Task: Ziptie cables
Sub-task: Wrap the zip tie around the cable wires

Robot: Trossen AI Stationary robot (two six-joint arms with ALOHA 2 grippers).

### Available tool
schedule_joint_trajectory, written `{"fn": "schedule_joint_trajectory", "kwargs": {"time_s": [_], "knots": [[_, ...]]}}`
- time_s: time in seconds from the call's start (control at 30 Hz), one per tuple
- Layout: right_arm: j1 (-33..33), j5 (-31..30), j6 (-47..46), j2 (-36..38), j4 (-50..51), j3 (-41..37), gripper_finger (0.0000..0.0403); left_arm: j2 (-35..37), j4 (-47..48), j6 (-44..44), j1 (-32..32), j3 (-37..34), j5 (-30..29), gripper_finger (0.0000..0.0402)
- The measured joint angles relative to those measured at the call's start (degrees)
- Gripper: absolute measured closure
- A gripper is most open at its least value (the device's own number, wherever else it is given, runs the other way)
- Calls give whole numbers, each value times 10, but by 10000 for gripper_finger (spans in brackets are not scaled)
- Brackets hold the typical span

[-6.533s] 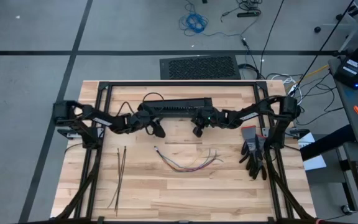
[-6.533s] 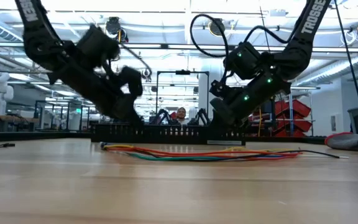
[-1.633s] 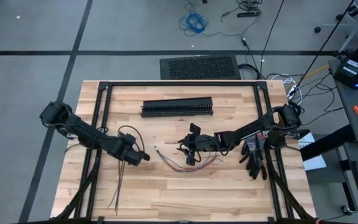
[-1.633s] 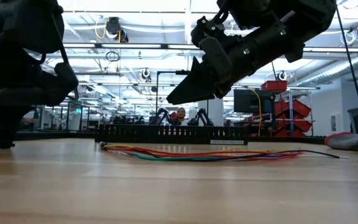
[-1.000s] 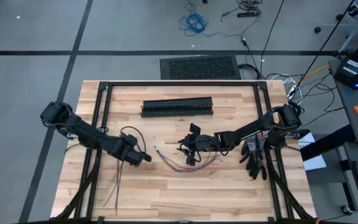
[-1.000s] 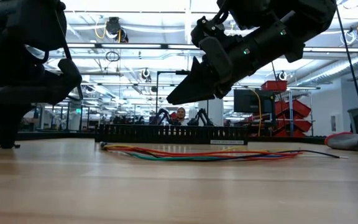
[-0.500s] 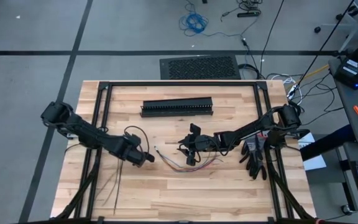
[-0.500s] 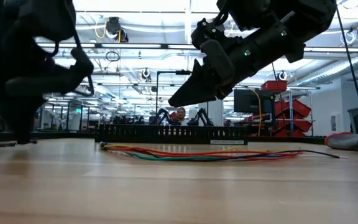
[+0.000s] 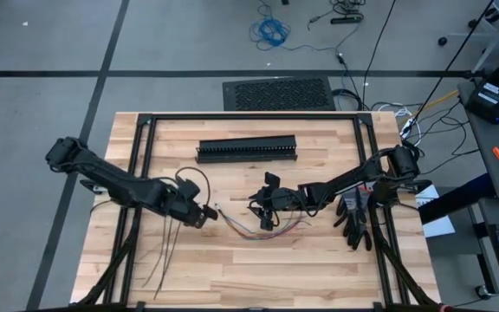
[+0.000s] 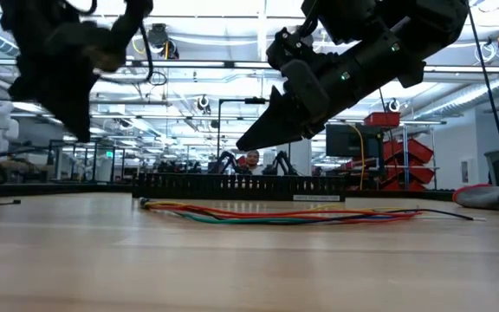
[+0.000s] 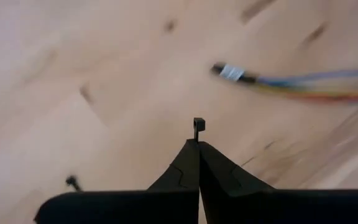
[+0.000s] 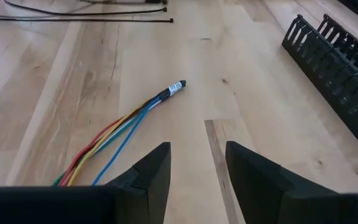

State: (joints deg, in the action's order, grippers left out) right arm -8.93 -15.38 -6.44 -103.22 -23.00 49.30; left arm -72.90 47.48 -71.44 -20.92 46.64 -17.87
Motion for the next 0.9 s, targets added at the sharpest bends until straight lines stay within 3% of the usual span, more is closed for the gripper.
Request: {"fn": "schedule_joint_trajectory", "kwargs": {"time_s": [0.3, 0.7, 0.77, 0.9], "knots": [[0, 0, 1, 0, 2, 0, 255, 72, 109, -13, 0, 8, -165, 401], [3, -13, -2, 0, 3, 0, 255, 86, 131, 135, -2, 41, -345, 401], [3, -13, -3, 0, 7, 0, 255, 87, 131, 133, 4, 63, -345, 401], [5, -12, -16, 0, 6, 0, 255, 93, 114, 119, 66, 128, -244, 401]]}}
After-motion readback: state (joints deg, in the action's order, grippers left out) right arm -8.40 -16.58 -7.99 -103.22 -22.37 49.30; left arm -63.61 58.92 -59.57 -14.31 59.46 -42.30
